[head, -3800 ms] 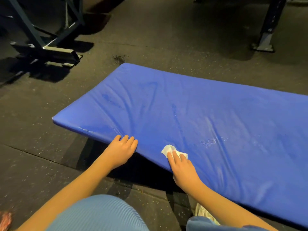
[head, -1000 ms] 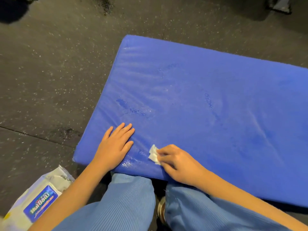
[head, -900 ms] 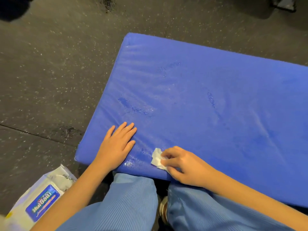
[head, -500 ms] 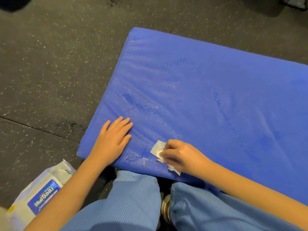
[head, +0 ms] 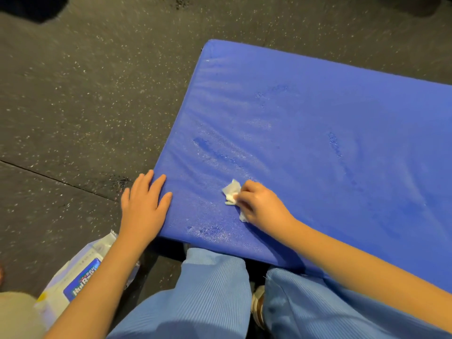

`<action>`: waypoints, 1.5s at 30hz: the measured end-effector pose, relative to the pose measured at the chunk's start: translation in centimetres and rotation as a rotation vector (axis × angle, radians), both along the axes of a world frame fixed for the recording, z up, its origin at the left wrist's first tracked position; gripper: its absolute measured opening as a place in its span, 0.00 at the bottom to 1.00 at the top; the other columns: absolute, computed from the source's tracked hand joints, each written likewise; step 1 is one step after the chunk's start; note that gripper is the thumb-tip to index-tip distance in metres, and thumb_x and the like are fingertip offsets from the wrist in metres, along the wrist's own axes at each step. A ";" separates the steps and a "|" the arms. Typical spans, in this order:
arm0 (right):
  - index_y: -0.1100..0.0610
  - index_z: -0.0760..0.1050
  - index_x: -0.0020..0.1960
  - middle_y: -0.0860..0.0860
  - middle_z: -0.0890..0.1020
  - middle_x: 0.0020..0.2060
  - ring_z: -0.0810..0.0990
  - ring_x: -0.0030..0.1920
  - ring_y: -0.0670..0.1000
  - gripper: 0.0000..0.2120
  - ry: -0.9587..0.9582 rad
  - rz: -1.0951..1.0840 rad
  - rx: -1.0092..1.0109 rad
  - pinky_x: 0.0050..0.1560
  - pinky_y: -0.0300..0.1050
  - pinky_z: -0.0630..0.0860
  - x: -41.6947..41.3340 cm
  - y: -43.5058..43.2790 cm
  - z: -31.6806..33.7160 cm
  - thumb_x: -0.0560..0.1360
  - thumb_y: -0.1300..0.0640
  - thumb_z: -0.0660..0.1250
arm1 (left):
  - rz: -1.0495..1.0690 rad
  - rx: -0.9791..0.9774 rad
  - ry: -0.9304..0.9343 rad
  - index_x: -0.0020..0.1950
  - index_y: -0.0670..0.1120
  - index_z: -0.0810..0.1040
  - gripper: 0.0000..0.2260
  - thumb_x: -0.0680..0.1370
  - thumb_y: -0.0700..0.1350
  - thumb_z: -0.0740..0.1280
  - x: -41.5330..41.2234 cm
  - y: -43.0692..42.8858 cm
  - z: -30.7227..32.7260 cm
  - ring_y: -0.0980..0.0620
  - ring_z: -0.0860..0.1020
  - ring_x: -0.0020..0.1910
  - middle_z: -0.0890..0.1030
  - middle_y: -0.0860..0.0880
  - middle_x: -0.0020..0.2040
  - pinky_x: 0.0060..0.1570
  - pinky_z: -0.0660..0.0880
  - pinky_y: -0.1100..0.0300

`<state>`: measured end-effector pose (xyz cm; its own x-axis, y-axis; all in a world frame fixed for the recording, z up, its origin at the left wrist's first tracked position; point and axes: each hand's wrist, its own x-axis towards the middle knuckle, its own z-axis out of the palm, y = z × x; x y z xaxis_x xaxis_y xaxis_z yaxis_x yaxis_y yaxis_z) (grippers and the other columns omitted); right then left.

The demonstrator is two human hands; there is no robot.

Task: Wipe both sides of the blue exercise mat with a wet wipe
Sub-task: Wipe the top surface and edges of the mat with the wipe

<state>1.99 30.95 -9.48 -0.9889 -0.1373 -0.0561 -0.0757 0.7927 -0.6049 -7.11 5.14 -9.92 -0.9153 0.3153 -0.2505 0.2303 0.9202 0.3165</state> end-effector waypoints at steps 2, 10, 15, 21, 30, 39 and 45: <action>0.63 0.78 0.38 0.58 0.76 0.38 0.76 0.35 0.60 0.07 0.024 0.003 -0.042 0.31 0.47 0.73 -0.2 -2.7 0.0 0.71 0.60 0.65 | 0.042 0.062 -0.068 0.75 0.46 0.66 0.23 0.82 0.52 0.60 0.0 -0.3 0.4 0.44 0.60 0.74 0.60 0.46 0.78 0.71 0.59 0.44; 0.61 0.79 0.37 0.56 0.76 0.37 0.76 0.36 0.60 0.05 -0.022 0.109 0.037 0.28 0.44 0.64 -2.8 -3.2 0.4 0.69 0.59 0.69 | 0.192 0.248 -0.131 0.72 0.43 0.70 0.19 0.80 0.42 0.64 -0.7 -1.9 0.9 0.46 0.70 0.66 0.72 0.44 0.67 0.63 0.65 0.57; 0.61 0.79 0.39 0.57 0.75 0.38 0.74 0.32 0.58 0.07 -0.072 0.340 -0.100 0.30 0.44 0.68 -1.0 -7.0 1.5 0.72 0.59 0.66 | 0.272 0.326 -0.175 0.70 0.45 0.73 0.17 0.81 0.41 0.64 -0.6 -2.2 0.9 0.52 0.73 0.56 0.75 0.47 0.61 0.57 0.66 0.61; 0.65 0.76 0.39 0.62 0.75 0.41 0.75 0.35 0.63 0.04 -0.080 0.061 0.022 0.32 0.49 0.69 -5.8 -5.8 0.2 0.68 0.64 0.70 | 0.397 0.406 -0.245 0.66 0.45 0.77 0.15 0.80 0.38 0.61 -1.0 -2.5 1.2 0.53 0.74 0.55 0.77 0.51 0.59 0.56 0.69 0.59; 0.61 0.79 0.51 0.58 0.75 0.48 0.74 0.40 0.56 0.12 -0.075 0.263 0.013 0.37 0.46 0.69 -6.9 -9.6 0.3 0.67 0.64 0.71 | 0.592 0.550 -0.366 0.50 0.49 0.81 0.10 0.80 0.39 0.62 -1.3 -3.7 1.2 0.54 0.77 0.45 0.82 0.52 0.47 0.44 0.71 0.59; 0.63 0.79 0.43 0.59 0.72 0.38 0.70 0.32 0.56 0.10 -0.049 0.563 -0.022 0.29 0.45 0.63 -6.9 -13.5 0.9 0.63 0.69 0.72 | 0.844 0.792 -0.546 0.52 0.40 0.79 0.12 0.83 0.41 0.57 -1.7 -3.2 1.7 0.51 0.80 0.40 0.82 0.43 0.46 0.40 0.78 0.63; 0.62 0.78 0.38 0.59 0.73 0.35 0.73 0.29 0.58 0.07 -0.005 0.528 -0.086 0.28 0.41 0.61 -7.4 -14.9 1.2 0.63 0.70 0.72 | 0.853 0.861 -0.622 0.54 0.40 0.79 0.18 0.85 0.48 0.53 -2.0 -4.3 1.4 0.52 0.81 0.43 0.83 0.44 0.48 0.39 0.79 0.62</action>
<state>-5.43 16.03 -8.27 -0.7837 -0.6205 -0.0274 -0.4479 0.5951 -0.6673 -9.06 0.83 -8.47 -0.7114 -0.0226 -0.7024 -0.6957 0.1638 0.6994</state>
